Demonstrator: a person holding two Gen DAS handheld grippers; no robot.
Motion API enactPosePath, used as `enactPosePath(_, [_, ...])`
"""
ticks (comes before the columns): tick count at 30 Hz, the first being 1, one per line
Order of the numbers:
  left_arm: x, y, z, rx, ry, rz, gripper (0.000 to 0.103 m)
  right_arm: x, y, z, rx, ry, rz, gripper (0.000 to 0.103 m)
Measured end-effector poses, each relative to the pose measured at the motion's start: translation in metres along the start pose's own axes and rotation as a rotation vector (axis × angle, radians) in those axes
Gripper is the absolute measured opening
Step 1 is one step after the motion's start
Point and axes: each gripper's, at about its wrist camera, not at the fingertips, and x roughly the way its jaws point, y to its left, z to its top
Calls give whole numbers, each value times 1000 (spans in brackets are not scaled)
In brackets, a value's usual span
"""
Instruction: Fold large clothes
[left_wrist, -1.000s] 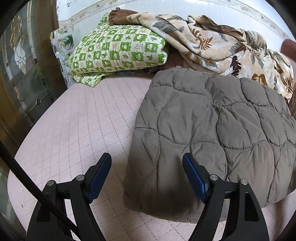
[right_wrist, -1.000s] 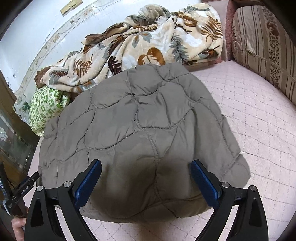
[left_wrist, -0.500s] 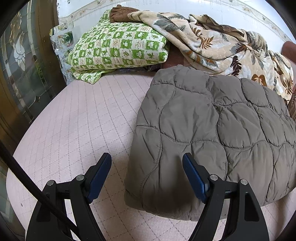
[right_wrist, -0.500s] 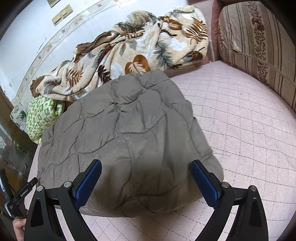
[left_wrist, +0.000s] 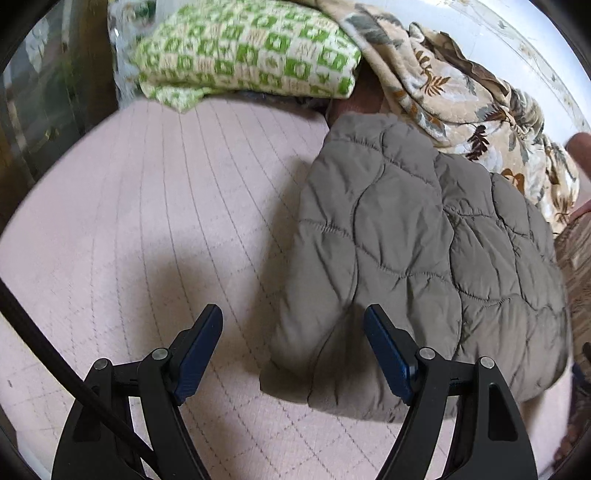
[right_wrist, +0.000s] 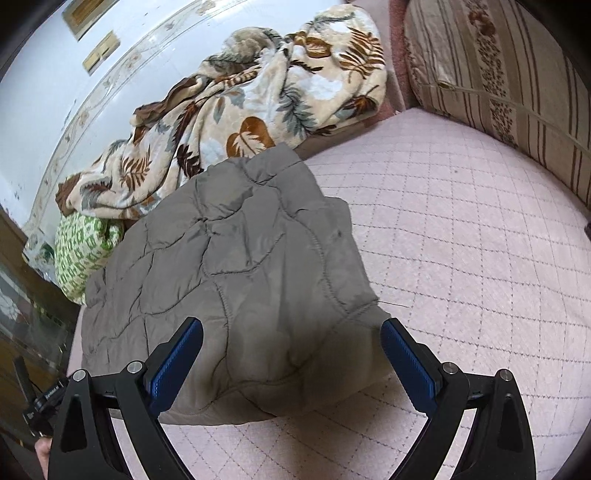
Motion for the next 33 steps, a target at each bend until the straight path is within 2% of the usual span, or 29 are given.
enactPosePath(8, [7, 24, -6, -123, 103, -144, 78, -1, -31, 0, 122, 41, 46, 99])
enactPosePath(16, [18, 21, -14, -149, 159, -192, 78, 7, -52, -9, 261, 89, 121, 99])
enactPosePath(22, [25, 19, -18, -171, 195, -215, 80, 15, -61, -16, 335, 118, 147, 99])
enactPosePath(27, [28, 13, -26, -175, 221, -202, 85, 23, -60, -22, 371, 143, 184, 99])
enactPosePath(33, [34, 5, -35, -187, 204, -186, 93, 36, -63, -29, 413, 154, 189, 99])
